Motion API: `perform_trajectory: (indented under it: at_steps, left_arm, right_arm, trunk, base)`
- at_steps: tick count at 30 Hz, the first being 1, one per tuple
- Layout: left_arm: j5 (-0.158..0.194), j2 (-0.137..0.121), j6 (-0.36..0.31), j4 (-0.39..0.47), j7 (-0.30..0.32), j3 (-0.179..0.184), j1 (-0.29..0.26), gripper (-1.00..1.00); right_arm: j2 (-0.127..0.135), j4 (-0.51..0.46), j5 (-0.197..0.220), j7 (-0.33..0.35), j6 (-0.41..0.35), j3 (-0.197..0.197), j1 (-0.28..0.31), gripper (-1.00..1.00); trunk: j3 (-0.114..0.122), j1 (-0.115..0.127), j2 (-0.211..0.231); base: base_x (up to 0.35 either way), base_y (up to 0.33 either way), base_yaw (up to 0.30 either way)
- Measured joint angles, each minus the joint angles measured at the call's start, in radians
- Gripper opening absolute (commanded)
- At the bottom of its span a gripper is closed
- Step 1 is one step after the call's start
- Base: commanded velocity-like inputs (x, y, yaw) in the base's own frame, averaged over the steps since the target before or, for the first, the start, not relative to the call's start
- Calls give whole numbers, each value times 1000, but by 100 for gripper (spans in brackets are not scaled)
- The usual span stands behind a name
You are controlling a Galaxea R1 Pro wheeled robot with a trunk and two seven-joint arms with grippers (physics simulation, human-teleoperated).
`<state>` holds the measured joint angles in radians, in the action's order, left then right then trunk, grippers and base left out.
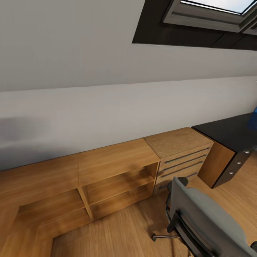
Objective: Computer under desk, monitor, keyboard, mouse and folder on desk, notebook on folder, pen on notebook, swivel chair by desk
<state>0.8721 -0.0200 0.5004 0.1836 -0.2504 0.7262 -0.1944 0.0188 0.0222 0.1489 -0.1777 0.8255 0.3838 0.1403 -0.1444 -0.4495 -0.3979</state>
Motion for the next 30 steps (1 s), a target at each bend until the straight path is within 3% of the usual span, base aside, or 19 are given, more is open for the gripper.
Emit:
perform_trajectory:
  at_steps: [22, 30]
  left_arm:
    - [0, 5, 0, 0, 0, 0, 0, 100]
    - [0, 6, 0, 0, 0, 0, 0, 100]
  right_arm:
    - [1, 0, 0, -2, 62, 0, -7, 100]
    - [3, 0, -2, -2, 76, 0, -17, 100]
  trunk:
    - [-29, 0, 0]
    - [-33, 0, 0]
  base:
    - [0, 0, -151]
    - [0, 0, -264]
